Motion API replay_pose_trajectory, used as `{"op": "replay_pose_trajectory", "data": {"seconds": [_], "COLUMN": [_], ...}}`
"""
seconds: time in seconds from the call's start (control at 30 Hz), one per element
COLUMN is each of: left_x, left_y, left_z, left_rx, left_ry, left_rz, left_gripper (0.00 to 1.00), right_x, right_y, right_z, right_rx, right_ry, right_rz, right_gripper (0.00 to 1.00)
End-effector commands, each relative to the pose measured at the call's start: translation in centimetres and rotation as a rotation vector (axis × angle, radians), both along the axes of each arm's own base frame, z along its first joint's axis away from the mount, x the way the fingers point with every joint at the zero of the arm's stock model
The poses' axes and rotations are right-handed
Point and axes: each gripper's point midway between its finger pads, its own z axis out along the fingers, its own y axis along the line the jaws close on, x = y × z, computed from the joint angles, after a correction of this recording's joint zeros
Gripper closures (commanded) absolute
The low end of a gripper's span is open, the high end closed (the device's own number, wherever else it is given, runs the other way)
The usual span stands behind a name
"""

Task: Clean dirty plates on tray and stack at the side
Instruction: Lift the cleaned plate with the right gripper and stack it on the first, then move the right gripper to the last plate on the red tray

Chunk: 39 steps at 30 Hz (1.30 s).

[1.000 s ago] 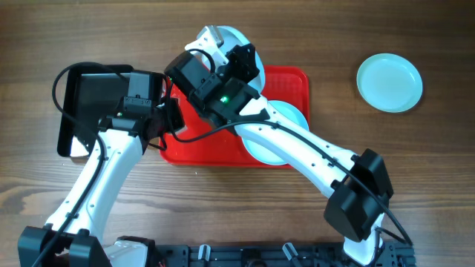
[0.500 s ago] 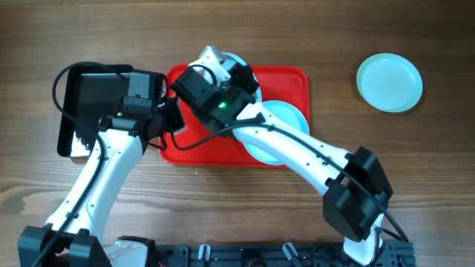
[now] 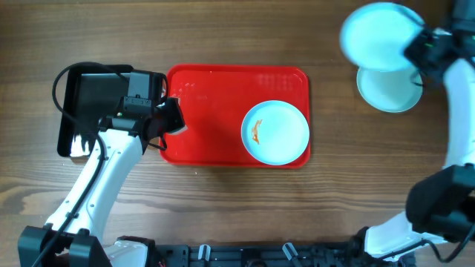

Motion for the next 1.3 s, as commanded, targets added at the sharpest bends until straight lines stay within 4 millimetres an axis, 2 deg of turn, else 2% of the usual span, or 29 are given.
{"op": "replay_pose_trajectory", "data": {"seconds": [0.0,0.07,0.13,0.23,0.27,0.37,0.5,0.6,0.67,0.7,0.77,0.8,0.83,0.9,0.93,0.97,1.03,1.1,1.13,1.17,1.23,1.27], "left_x": [0.0,0.1,0.3,0.2,0.2,0.2,0.2,0.2,0.1,0.1,0.1,0.1,-0.1,0.1,0.2,0.2,0.0,-0.1,-0.1,-0.1,-0.1,-0.1], "left_y": [0.0,0.0,-0.1,-0.1,-0.1,-0.1,-0.1,-0.1,-0.1,-0.2,-0.3,-0.5,-0.9,-1.1,-1.1,-1.3,-1.5,-1.5,-1.5,-1.5,-1.5,-1.5], "left_z": [-0.2,-0.1,0.0,-0.1,-0.1,-0.1,-0.1,-0.1,-0.1,-0.1,-0.1,-0.1,-0.1,0.0,0.1,0.2,0.1,0.0,0.0,0.0,0.0,0.0], "left_rx": [-0.021,-0.027,-0.028,-0.027,-0.027,-0.027,-0.027,-0.027,-0.029,-0.034,-0.040,-0.049,-0.071,-0.079,-0.081,-0.088,-0.103,-0.101,-0.101,-0.101,-0.101,-0.101], "left_ry": [0.006,0.003,-0.003,0.000,0.001,0.001,0.001,0.002,0.004,0.005,0.003,0.006,0.013,0.007,0.000,0.000,0.008,0.016,0.015,0.015,0.015,0.015], "left_rz": [0.024,0.035,0.034,0.034,0.034,0.034,0.034,0.034,0.033,0.031,0.027,0.022,0.010,0.006,0.005,0.001,-0.007,-0.007,-0.007,-0.007,-0.007,-0.007], "left_gripper": [0.96,0.96,0.96,0.96,0.96,0.96,0.96,0.96,0.96,0.96,0.96,0.96,0.96,0.96,0.96,0.96,0.96,0.96,0.96,0.96,0.96,0.96], "right_x": [-2.1,-2.7,-2.2,-1.5,-1.3,-1.7,-1.7,-2.0,-2.3,-2.3,-2.5,-3.3,-4.1,-4.7,-5.1,-5.0,-4.2,-3.4,-3.3,-3.5,-4.3,-4.8], "right_y": [-4.3,-5.6,-5.5,-5.6,-5.7,-5.7,-5.6,-5.6,-4.7,-3.5,1.7,5.6,8.9,13.7,18.1,20.0,22.2,24.1,25.9,26.6,27.7,28.1], "right_z": [-5.1,-8.2,-10.5,-12.7,-14.2,-16.5,-14.9,-10.5,-7.3,-6.0,-4.3,-4.2,-4.9,-6.8,-8.7,-10.0,-12.2,-13.0,-13.9,-14.8,-16.6,-18.0], "right_rx": [0.158,0.182,0.207,0.211,0.220,0.253,0.244,0.204,0.195,0.218,0.334,0.413,0.442,0.408,0.362,0.310,0.077,-0.068,-0.104,-0.099,-0.052,-0.021], "right_ry": [0.027,0.022,-0.009,-0.008,0.010,0.055,0.036,-0.033,-0.086,-0.106,-0.117,-0.087,-0.031,0.027,0.060,0.089,0.165,0.175,0.177,0.191,0.227,0.257], "right_rz": [-0.119,-0.147,-0.123,-0.121,-0.124,-0.155,-0.148,-0.144,-0.123,-0.092,0.094,0.249,0.372,0.587,0.778,0.838,0.902,0.956,1.037,1.072,1.129,1.152], "right_gripper": [0.96,0.96,0.96,0.96,0.96,0.96,0.83,0.79,0.80,0.80,0.77,0.63,0.46,0.38,0.35,0.34,0.34,0.27,0.27,0.28,0.36,0.37]}}
